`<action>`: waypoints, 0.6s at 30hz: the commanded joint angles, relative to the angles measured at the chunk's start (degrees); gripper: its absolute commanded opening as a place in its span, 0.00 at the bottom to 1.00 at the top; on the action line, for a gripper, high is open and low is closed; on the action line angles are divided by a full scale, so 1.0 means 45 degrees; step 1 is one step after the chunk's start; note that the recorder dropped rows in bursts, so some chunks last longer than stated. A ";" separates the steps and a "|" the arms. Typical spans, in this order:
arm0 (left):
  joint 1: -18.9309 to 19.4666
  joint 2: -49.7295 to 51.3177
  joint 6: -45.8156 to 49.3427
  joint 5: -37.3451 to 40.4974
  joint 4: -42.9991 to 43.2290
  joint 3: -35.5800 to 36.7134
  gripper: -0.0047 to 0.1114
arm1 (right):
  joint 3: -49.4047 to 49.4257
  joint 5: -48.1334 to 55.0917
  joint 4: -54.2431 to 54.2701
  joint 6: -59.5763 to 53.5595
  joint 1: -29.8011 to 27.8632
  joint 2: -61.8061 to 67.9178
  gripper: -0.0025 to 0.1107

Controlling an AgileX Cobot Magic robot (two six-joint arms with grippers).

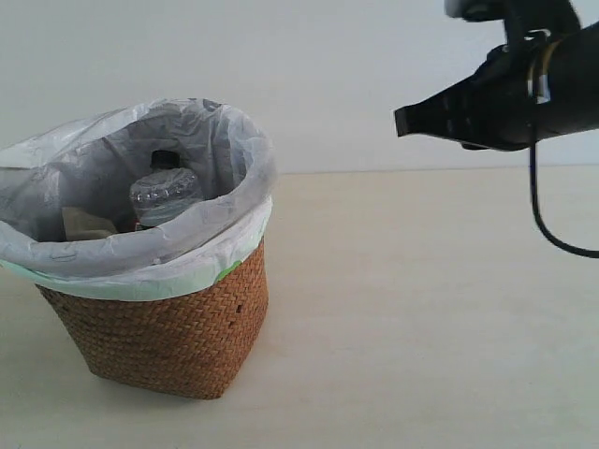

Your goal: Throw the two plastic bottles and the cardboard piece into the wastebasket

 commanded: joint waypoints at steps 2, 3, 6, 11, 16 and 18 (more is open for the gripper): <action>0.0035 -0.0031 0.0059 0.0009 0.0037 0.0046 0.07 | 0.1626 -0.1030 -0.0065 0.0460 -0.0030 -0.2526 0.02; 0.0035 -0.0031 0.0059 0.0009 0.0037 0.0046 0.07 | 0.1952 -0.1128 -0.0065 0.0460 -0.0030 -0.3062 0.02; 0.0035 -0.0031 0.0059 0.0009 0.0037 0.0046 0.07 | 0.2838 -0.1187 -0.0065 0.0460 -0.0030 -0.4713 0.02; 0.0035 -0.0031 0.0059 0.0009 0.0037 0.0046 0.07 | 0.3960 -0.1033 -0.0065 0.1568 -0.0030 -0.6917 0.02; 0.0035 -0.0031 0.0059 0.0009 0.0037 0.0046 0.07 | 0.4207 0.0667 -0.0040 0.3105 -0.0030 -0.8654 0.02; 0.0035 -0.0031 0.0059 0.0009 0.0037 0.0046 0.07 | 0.4207 0.1194 -0.0064 0.3189 -0.0030 -0.9167 0.02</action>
